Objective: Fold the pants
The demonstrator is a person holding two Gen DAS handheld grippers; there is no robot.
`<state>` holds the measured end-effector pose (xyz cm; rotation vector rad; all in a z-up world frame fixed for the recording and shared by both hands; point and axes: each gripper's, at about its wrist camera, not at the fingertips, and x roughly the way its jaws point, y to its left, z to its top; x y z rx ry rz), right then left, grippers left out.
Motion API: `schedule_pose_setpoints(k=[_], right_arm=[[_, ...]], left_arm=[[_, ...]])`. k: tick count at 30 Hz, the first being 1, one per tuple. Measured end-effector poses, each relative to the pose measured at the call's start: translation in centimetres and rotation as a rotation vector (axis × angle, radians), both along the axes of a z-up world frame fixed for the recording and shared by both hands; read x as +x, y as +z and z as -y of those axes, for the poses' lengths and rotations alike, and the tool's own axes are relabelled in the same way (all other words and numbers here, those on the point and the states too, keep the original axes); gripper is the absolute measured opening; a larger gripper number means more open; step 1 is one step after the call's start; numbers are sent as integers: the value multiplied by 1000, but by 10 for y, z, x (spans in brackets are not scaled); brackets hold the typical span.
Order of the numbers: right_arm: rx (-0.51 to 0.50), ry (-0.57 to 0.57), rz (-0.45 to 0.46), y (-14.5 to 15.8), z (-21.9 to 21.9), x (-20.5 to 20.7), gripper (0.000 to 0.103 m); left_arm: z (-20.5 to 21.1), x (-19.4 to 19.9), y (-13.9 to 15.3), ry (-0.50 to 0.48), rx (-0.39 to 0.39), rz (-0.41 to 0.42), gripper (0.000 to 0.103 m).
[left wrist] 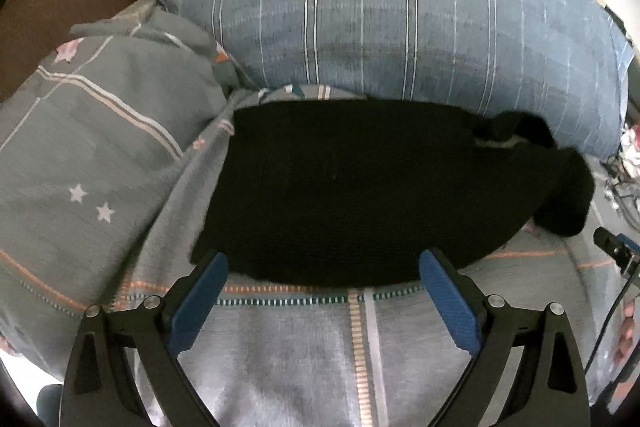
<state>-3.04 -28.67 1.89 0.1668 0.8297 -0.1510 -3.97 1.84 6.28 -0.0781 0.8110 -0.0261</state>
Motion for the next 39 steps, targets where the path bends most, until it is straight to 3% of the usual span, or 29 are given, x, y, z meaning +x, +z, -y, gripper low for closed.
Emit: schedule_pose_setpoints(k=[12,39], right_arm=[[13,49,56,25,-20,1,103],[9,76,33,20,-24,2,103]], left_arm=[[7,-16,17,12,15,48,97],[10,-9,14,22,-2,26,97]])
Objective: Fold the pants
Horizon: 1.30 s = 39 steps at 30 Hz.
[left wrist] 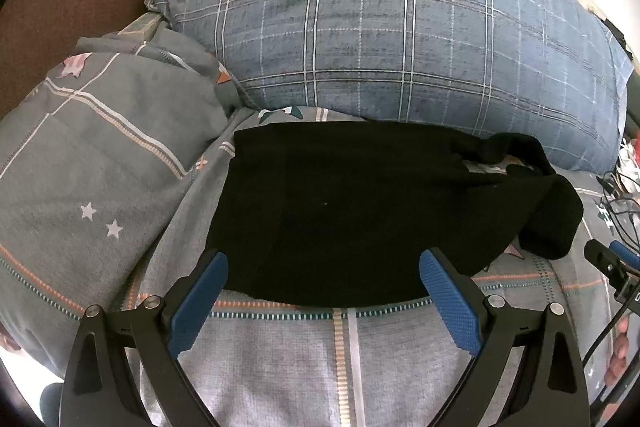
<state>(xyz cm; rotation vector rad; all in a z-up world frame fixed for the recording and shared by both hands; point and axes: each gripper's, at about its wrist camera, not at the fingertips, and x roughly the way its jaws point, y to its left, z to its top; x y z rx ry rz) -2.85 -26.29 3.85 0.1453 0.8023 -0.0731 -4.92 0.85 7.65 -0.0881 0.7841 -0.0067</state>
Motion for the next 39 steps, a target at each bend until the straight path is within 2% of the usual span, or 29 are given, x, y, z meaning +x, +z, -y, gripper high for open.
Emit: schedule_pose_setpoints(k=[12,20,23,28,33,39], right_arm=[[6,-15,-27,-12,5,4,103],[52,-104,-38,-19,40,4,103],[78,-121,-32,-19,50,7,103],[57,-160,-29,-21,67,25,103],[113,-180,-34,-28,89,57,103],[163,-162,-98,-52,105,107,101]], left_arm=[[-4,3,-11,2,-16,-26,97],[-25,7,-27,44,-122,-73,97],[-26,12,-31,48,-131,-78,97],[-29,21,-40,53,-158,-107,97],[-39,37,-52,88,-219,-137,97],[-34,61,-61,103,-216,-152,97]])
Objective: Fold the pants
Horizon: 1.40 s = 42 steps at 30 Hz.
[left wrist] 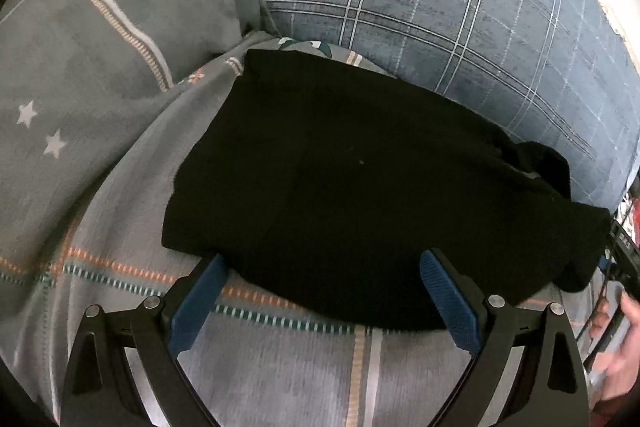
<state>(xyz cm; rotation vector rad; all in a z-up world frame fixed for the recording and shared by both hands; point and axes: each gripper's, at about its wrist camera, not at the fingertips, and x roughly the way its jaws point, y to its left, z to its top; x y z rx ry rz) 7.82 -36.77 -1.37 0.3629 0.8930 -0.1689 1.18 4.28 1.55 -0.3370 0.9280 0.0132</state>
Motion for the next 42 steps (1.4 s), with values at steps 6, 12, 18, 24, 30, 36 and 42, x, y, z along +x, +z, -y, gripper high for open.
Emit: schedule_pose_setpoints(k=[6,12,18,24,30,36,42], right_arm=[[-81,99,-36,-13,-16,24,11],[-49,38,96,31,2,-22,4],[-89,-137,209,79,45,-112,4],[-69,-189,104,48,65,-153,4],[-79,-255,-9,12,71,-155,40],[-40,-203,111,44,58,-166,52],[28,62,169,51,-11,-136,63]], left_arm=[[8,14,-6,-9,25,-2,96],[12,13,-3,-47,94,-9,46],[-5,4,0,-60,39,-11,34],[-10,-4,-2,-93,53,-13,34],[-18,-14,11,-85,46,-12,43],[-48,-33,25,-3,79,17,65],[-61,-39,19,51,15,1,78]])
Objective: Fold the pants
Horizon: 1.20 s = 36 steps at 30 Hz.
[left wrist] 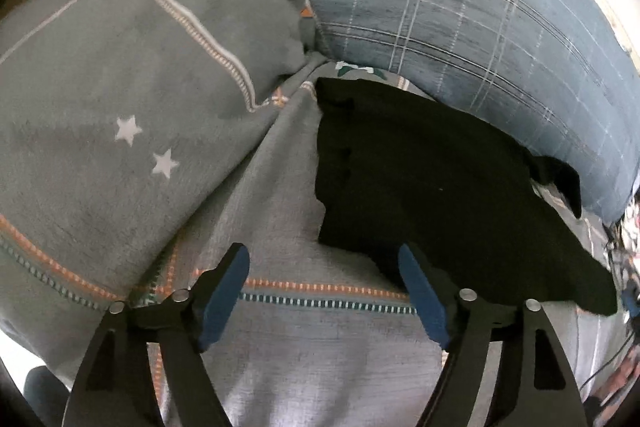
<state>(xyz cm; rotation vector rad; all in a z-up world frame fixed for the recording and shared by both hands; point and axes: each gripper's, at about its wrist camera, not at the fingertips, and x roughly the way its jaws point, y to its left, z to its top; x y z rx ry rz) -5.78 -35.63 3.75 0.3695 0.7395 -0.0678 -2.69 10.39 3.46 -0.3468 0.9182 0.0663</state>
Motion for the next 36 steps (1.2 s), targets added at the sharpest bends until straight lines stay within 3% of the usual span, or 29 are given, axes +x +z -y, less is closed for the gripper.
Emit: schedule_pose_setpoints(k=[5,10,12,14,18,19,20,21,23,26,30,31,33,34,36], right_arm=[[33,178,-39,-20,-63,28,63],[-86,425,-30,-32,-140,43,63],[-139,498,-40,-40,-165,46,63],[-191,550,-53,-50,-184,52,66],[-253,584,-53,-61,-198,62,65],[-264,584,-57,-60,-199,63,55],[-274,580,-65,-60,-201,67,24],[-268,564,-72,-56,-199,70,7],[-124,537,-71,-43,-185,77,4],[-86,552,-63,-35,-178,72,4],[-128,620,-93,-42,-191,56,5],[-139,627,-98,-47,-193,54,10],[-142,626,-126,-58,-194,54,12],[-120,620,-127,-60,-191,54,14],[-74,623,-135,-55,-184,57,31]], left_arm=[[6,12,-7,8,-42,-9,81],[15,31,-15,-20,-56,-11,78],[22,39,-17,-43,-55,-10,71],[27,44,-16,-46,-17,-11,46],[31,50,-9,-73,-36,-1,28],[30,51,-5,-78,-38,9,26],[29,50,0,-80,-36,20,24],[27,49,5,-82,-41,34,24],[24,42,17,-86,-48,51,22],[21,26,28,-111,-28,71,22],[19,6,16,-123,25,16,22],[16,1,7,-121,25,-13,23],[12,-3,-6,-111,16,-49,32],[8,-6,-8,-93,18,-50,42],[5,-10,-1,-78,30,-43,54]])
